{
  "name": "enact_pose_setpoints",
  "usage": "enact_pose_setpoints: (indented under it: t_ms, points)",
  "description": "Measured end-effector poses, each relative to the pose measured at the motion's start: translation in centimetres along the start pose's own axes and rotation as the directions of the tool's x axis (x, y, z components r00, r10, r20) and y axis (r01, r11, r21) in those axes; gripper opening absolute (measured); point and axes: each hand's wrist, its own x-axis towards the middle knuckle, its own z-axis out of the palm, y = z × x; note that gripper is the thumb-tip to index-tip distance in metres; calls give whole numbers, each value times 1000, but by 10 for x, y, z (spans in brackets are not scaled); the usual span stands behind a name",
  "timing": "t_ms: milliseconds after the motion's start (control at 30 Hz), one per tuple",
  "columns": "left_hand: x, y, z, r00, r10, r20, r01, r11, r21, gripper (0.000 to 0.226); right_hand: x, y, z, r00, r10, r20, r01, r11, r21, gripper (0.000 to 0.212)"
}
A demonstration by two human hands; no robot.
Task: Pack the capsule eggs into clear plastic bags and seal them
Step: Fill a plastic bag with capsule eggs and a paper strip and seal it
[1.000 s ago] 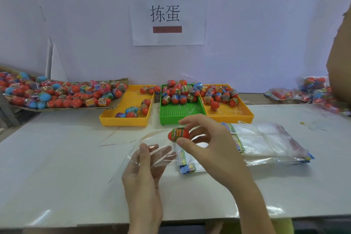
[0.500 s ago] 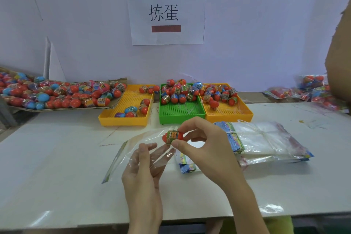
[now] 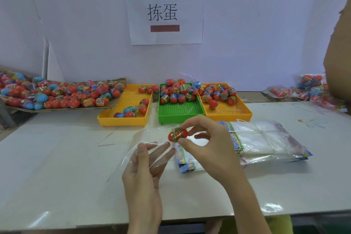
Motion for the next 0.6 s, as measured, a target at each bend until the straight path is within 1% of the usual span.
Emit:
enact_pose_setpoints:
  t_ms: [67, 200, 333, 433, 533, 600]
  points:
    - [0, 0, 0, 1000, -4, 1, 4, 1000, 12, 44, 0, 1, 0, 1000, -5, -23, 5, 1000, -18, 32]
    - [-1, 0, 0, 1000, -2, 7, 2, 1000, 24, 39, -1, -1, 5, 1000, 15, 27, -15, 1000, 19, 28]
    - [0, 1, -1, 1000, 4, 4, -4, 999, 34, 39, -2, -5, 12, 996, 32, 77, -36, 998, 47, 24]
    - [1, -1, -2, 1000, -5, 13, 4, 999, 52, 41, -2, -7, 17, 996, 22, 89, -26, 999, 47, 23]
    - [2, -2, -5, 999, -1, 52, -4, 996, 86, 38, -4, -6, 24, 999, 7, 45, -9, 999, 37, 22]
    - [1, -2, -4, 997, 6, 71, -14, 994, 110, 41, -4, -5, 30, 1000, 6, -13, -6, 999, 47, 21]
